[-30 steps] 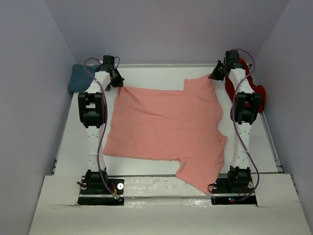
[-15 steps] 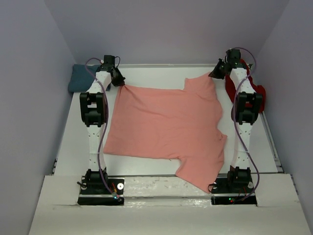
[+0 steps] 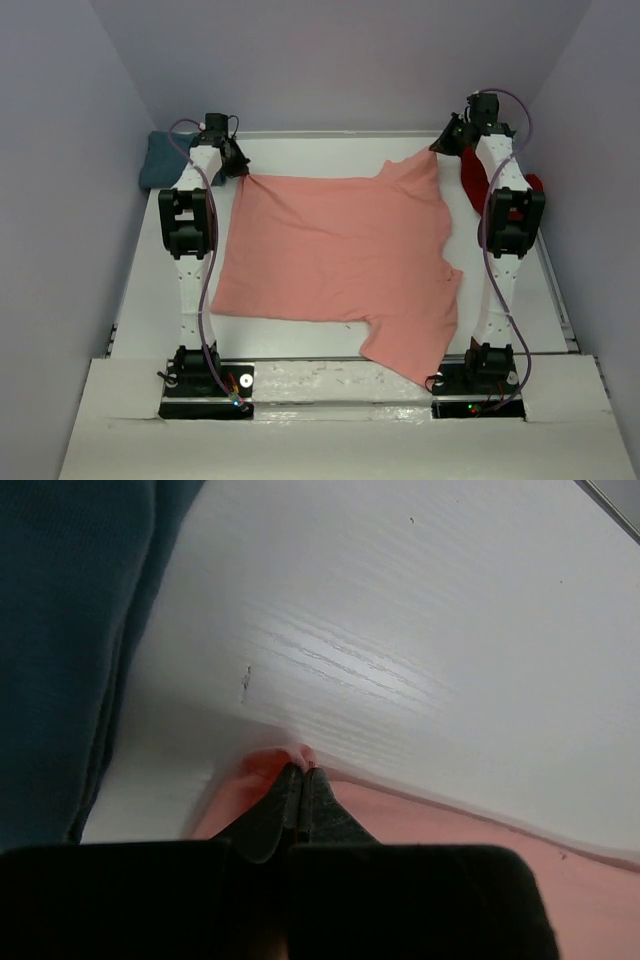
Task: Fold and stack the t-shirts
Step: Fold the tshirt
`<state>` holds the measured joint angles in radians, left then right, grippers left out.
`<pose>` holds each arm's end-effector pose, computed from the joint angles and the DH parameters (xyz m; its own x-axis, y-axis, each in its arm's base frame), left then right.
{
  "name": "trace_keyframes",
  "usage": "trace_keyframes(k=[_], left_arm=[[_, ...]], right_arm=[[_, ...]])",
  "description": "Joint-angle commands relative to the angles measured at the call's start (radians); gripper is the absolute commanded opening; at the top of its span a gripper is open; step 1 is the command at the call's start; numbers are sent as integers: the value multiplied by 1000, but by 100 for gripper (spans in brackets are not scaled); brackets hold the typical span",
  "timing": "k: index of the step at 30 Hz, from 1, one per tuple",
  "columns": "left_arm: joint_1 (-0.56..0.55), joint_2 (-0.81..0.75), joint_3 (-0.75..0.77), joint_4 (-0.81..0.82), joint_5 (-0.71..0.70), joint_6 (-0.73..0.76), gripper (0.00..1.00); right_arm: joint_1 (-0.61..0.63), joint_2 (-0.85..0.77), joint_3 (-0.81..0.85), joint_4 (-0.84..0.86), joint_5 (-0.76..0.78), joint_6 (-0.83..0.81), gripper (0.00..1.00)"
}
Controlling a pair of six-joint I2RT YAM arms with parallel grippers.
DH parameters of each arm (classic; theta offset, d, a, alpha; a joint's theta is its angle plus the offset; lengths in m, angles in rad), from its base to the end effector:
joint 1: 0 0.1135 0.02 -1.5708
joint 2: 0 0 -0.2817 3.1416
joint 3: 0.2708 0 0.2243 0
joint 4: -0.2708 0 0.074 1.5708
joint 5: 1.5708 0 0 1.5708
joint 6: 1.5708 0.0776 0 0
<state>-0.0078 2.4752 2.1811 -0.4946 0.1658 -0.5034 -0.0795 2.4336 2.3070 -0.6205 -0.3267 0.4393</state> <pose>0.5716 -0.0173 0.1756 -0.6812 -0.4705 -0.5609 -0.2336 0.8658 -0.4426 0.5644 -0.0200 0.2287 -0.6809 0.4583 -0.5713 0.1438 0.8484 0.5094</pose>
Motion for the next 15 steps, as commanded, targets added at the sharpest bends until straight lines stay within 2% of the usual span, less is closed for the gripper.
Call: trace_keyframes(k=[1, 15], left_arm=[[32, -74, -6, 1, 12, 22, 0], [31, -136, -47, 13, 40, 20, 0]], right_arm=[[-19, -84, -8, 42, -21, -14, 0], [-19, -171, -83, 42, -97, 1, 0]])
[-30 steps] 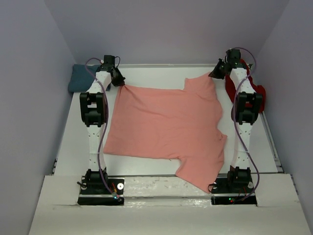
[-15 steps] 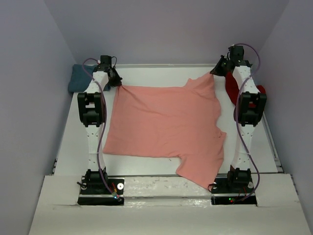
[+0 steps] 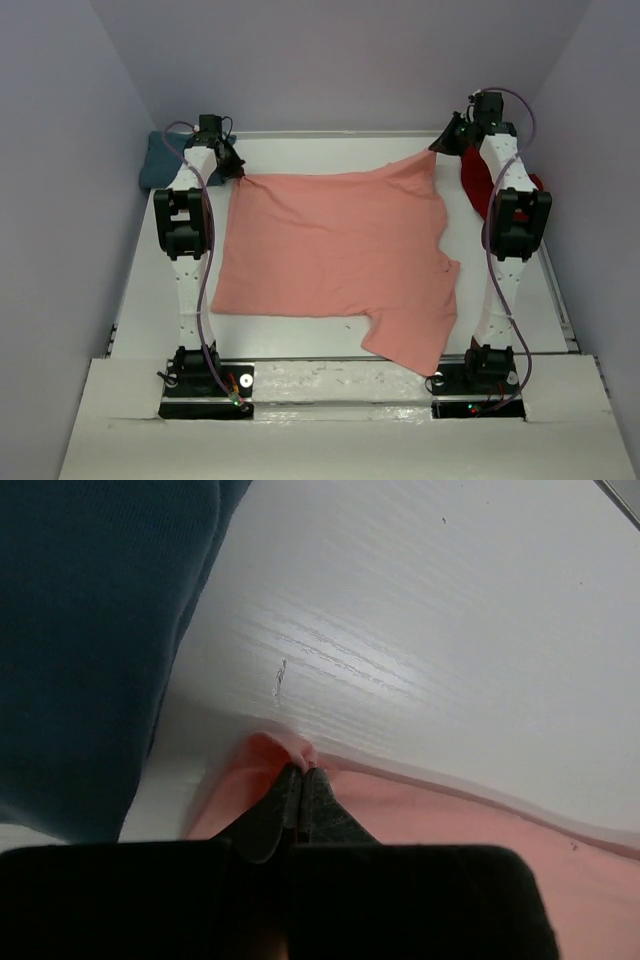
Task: Fold and stack the t-shirts
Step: Fold the tshirt
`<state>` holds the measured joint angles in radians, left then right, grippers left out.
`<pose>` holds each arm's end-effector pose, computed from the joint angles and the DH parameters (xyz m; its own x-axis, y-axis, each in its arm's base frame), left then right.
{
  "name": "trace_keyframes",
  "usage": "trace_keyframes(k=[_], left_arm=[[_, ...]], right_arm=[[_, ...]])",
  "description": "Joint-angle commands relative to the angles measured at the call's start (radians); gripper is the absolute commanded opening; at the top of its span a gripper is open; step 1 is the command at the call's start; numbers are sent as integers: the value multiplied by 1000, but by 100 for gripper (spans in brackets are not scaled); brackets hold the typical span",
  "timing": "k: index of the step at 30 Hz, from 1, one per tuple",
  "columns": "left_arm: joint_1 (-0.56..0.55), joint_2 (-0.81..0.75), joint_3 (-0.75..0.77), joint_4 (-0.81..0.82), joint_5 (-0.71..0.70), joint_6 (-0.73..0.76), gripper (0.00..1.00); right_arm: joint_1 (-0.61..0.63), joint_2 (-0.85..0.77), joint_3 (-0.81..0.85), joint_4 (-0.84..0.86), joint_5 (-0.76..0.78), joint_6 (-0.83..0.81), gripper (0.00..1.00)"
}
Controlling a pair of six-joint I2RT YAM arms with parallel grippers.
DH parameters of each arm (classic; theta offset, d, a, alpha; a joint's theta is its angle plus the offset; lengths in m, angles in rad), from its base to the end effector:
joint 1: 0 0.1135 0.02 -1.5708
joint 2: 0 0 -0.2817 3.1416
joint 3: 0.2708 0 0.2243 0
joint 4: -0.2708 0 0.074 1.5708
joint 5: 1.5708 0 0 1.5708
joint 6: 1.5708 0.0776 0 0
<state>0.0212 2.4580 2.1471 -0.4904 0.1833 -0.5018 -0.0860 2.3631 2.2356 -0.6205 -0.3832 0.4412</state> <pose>0.5673 -0.0021 0.1745 -0.6805 -0.4875 -0.5470 -0.2525 0.8569 -0.4495 0.5500 -0.0183 0.2441 -0.6953 0.4575 -0.5543 0.1145 0.8319 0.5430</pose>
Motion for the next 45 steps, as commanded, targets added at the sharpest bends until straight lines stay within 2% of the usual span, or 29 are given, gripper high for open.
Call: trace_keyframes(k=[1, 18, 45], left_arm=[[3, -126, -15, 7, 22, 19, 0], [-10, -205, -82, 19, 45, 25, 0], [-17, -292, -167, -4, 35, 54, 0]], right_arm=[[-12, -105, -16, 42, -46, 1, 0], [-12, -182, -67, 70, -167, 14, 0], [-12, -378, -257, 82, -197, 2, 0]])
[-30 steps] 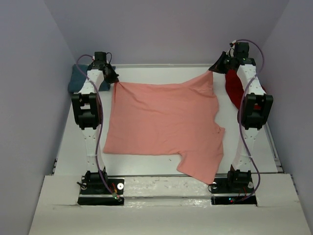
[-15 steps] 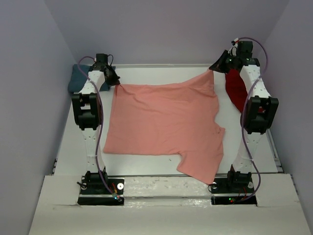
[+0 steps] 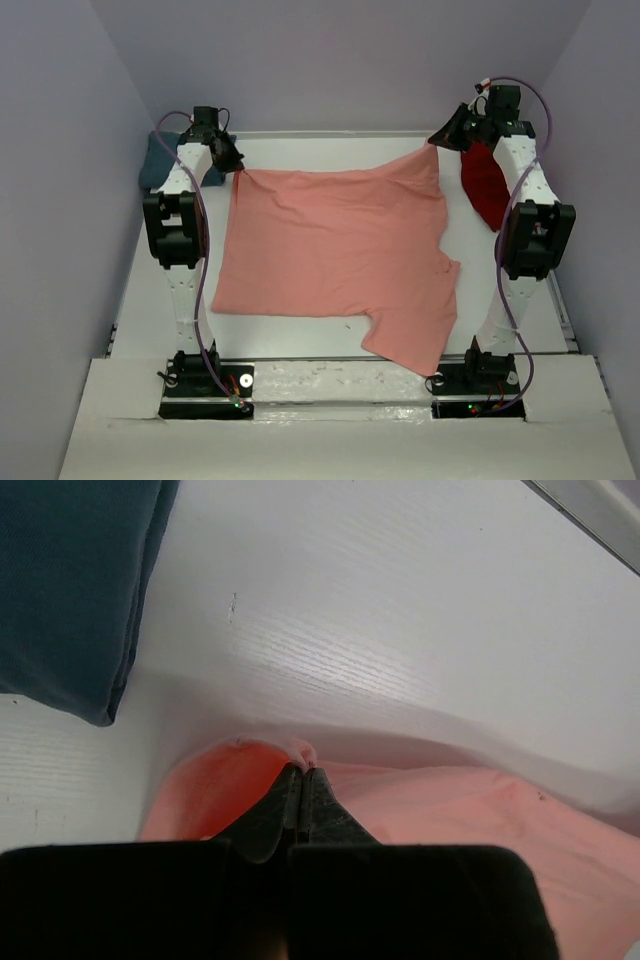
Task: Fold and stack the t-shirts
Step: Fold the tshirt
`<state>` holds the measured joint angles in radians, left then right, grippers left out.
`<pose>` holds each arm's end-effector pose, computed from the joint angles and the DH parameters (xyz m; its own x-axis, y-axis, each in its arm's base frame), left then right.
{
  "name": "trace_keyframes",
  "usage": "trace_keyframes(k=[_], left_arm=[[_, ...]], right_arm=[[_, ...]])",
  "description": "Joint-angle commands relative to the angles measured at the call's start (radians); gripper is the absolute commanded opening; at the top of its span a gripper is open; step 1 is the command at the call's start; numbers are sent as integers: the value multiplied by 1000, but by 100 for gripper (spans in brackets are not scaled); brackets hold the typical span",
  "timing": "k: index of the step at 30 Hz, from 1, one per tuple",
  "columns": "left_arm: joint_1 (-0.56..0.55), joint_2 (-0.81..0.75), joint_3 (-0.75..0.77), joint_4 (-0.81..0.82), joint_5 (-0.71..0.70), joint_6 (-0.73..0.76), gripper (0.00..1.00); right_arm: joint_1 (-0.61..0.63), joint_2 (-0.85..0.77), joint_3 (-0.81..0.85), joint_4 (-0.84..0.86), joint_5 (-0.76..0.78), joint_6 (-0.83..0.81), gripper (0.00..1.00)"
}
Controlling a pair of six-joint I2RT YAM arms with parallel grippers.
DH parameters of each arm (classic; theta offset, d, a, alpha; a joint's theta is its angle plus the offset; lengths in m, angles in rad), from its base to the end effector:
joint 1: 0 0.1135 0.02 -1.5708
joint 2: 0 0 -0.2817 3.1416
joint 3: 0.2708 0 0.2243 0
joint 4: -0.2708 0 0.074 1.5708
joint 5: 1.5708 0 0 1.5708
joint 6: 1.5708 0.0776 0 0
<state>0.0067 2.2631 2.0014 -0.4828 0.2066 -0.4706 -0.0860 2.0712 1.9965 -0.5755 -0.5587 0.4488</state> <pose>0.5345 -0.0123 0.2308 -0.6694 -0.4483 -0.5925 -0.1786 0.8712 -0.4574 0.4882 -0.0008 0.3197 -0.6942 0.4291 -0.5779 -0.0514 0.7712 0.6345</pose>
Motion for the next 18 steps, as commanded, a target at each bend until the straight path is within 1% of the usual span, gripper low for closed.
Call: trace_keyframes(k=[1, 6, 18], left_arm=[[-2, -103, -27, -14, 5, 24, 0], [-1, -111, -50, -33, -3, 32, 0], [-1, -137, -105, -30, 2, 33, 0]], right_arm=[[-12, -94, -25, 37, -18, -4, 0], [-12, -134, -70, 39, -6, -10, 0], [-12, -197, -116, 37, -9, -7, 0]])
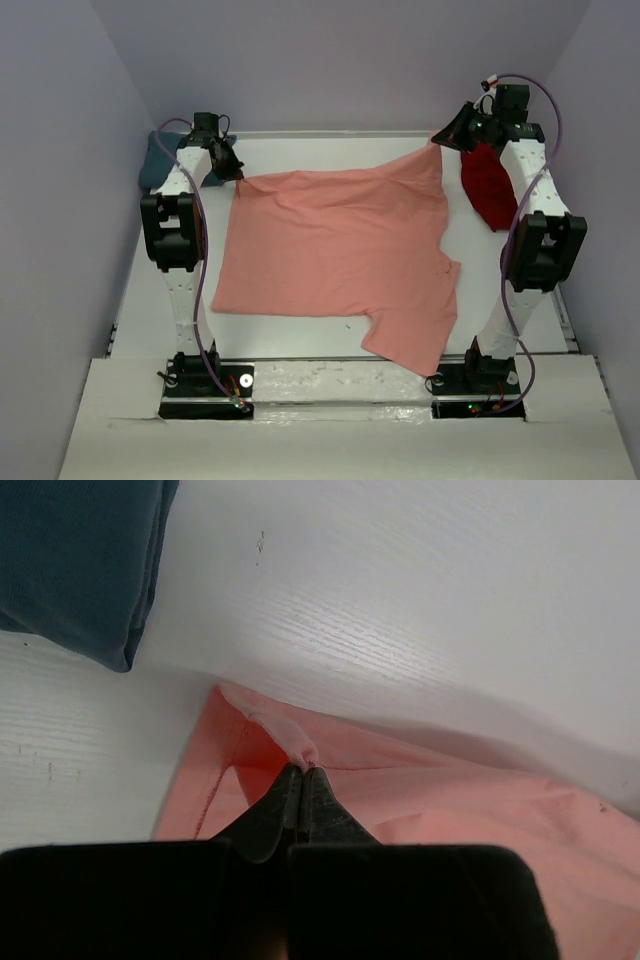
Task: Fold and stack the t-shirts
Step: Fold the tshirt
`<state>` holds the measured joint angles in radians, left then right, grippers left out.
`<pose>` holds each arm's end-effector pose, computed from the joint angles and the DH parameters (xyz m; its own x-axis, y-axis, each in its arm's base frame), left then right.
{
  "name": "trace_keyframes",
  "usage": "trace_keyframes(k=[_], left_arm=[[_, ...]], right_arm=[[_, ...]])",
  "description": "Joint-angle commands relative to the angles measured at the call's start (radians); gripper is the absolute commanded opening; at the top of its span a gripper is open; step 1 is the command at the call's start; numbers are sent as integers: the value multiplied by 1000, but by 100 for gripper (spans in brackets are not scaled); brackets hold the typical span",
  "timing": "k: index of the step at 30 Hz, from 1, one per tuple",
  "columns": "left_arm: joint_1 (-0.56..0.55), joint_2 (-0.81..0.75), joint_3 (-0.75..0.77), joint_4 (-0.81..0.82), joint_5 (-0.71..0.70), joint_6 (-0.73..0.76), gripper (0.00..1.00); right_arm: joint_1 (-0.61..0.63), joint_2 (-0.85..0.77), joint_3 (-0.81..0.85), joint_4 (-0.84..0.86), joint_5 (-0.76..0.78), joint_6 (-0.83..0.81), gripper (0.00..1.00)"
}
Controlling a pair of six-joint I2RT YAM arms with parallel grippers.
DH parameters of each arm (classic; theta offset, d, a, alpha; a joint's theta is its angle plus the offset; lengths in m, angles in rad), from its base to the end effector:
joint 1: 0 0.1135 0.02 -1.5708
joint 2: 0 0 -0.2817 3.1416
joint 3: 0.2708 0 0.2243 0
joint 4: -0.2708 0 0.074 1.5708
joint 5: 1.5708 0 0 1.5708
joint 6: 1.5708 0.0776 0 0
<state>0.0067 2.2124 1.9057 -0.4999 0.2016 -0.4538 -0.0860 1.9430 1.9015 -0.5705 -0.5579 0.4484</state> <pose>0.5167 -0.0121 0.2228 -0.7067 -0.4342 -0.5586 -0.1978 0.8793 -0.4333 0.4572 0.0018 0.3466 -0.6714 0.4270 -0.6057 -0.0752 0.7738 0.6289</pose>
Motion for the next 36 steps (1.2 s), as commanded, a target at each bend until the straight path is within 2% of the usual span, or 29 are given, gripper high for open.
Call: trace_keyframes(k=[1, 21, 36], left_arm=[[-1, -91, -13, -11, 5, 15, 0], [-1, -171, -59, 6, -11, 3, 0], [-1, -217, -152, -2, 7, 12, 0]], right_arm=[[-12, -73, -27, 32, -10, -5, 0], [-12, -200, -166, 32, -7, -19, 0], [-12, -288, -271, -14, -14, -17, 0]])
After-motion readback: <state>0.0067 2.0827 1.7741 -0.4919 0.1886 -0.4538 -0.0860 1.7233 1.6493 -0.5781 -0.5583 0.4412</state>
